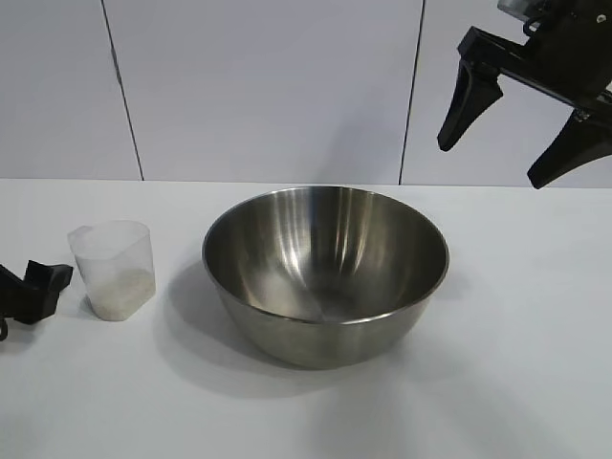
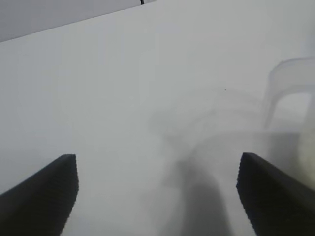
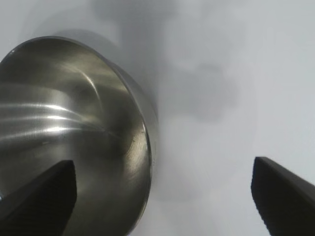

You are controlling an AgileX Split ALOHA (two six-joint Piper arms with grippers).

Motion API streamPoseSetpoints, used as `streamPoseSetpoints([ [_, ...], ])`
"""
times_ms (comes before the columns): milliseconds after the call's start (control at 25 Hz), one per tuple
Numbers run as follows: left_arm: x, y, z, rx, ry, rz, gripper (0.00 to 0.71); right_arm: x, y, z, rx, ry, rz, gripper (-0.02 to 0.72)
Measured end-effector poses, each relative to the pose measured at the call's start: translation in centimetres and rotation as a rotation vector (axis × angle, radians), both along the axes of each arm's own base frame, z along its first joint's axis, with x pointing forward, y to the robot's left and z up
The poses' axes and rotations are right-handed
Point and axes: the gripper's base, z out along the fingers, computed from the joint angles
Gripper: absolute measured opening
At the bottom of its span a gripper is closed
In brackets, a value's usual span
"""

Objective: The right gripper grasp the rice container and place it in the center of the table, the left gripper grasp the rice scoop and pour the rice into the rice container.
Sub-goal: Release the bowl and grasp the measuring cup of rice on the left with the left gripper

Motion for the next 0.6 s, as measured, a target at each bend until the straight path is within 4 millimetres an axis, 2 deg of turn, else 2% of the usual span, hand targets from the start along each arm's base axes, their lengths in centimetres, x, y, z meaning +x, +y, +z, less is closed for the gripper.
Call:
streamPoseSetpoints([
  [280, 0.9, -0.6, -0.8, 0.002, -0.001, -0.070, 0.629, 0.0, 0.0, 0.0, 0.000, 0.000, 0.000, 0.661],
  [600, 2.2, -1.1, -0.3, 0.005, -0.051, -0.120, 0.629, 0.0, 0.0, 0.0, 0.000, 0.000, 0.000, 0.661],
])
